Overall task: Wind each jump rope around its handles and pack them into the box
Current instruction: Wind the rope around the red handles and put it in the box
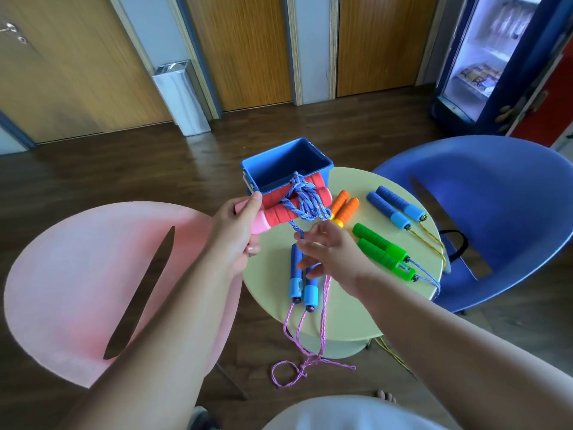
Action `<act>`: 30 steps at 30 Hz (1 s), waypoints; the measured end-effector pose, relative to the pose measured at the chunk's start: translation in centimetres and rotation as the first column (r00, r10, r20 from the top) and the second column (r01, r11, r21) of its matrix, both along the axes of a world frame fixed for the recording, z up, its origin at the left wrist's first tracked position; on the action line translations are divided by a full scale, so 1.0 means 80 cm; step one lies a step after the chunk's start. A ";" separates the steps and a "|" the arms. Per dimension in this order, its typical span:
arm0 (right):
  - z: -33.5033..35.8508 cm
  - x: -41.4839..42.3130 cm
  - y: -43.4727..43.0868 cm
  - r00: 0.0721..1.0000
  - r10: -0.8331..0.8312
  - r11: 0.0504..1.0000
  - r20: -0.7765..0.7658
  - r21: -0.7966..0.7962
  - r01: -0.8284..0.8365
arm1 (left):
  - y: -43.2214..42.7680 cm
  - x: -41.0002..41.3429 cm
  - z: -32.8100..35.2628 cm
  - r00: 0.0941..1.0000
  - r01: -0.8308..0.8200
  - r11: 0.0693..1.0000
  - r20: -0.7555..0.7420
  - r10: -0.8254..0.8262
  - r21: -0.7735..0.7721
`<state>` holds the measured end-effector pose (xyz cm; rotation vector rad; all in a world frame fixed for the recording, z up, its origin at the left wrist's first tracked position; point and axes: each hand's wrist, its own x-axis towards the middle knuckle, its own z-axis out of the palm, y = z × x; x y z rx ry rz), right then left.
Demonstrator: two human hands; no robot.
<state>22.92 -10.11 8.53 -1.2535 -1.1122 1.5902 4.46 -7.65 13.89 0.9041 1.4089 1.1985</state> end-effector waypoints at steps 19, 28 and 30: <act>0.022 0.060 0.012 0.963 -0.090 0.964 0.255 0.267 0.019 | -0.018 -0.022 -0.017 0.999 0.028 0.999 -0.047 -0.027 0.027; 0.032 0.095 -0.001 0.938 -0.084 0.955 0.337 0.295 -0.021 | -0.026 -0.031 -0.028 0.975 -0.015 0.998 -0.219 0.027 0.057; 0.036 0.094 -0.005 0.908 -0.091 0.952 0.408 0.302 -0.040 | -0.028 -0.029 -0.031 0.948 0.008 0.997 -0.318 0.018 0.078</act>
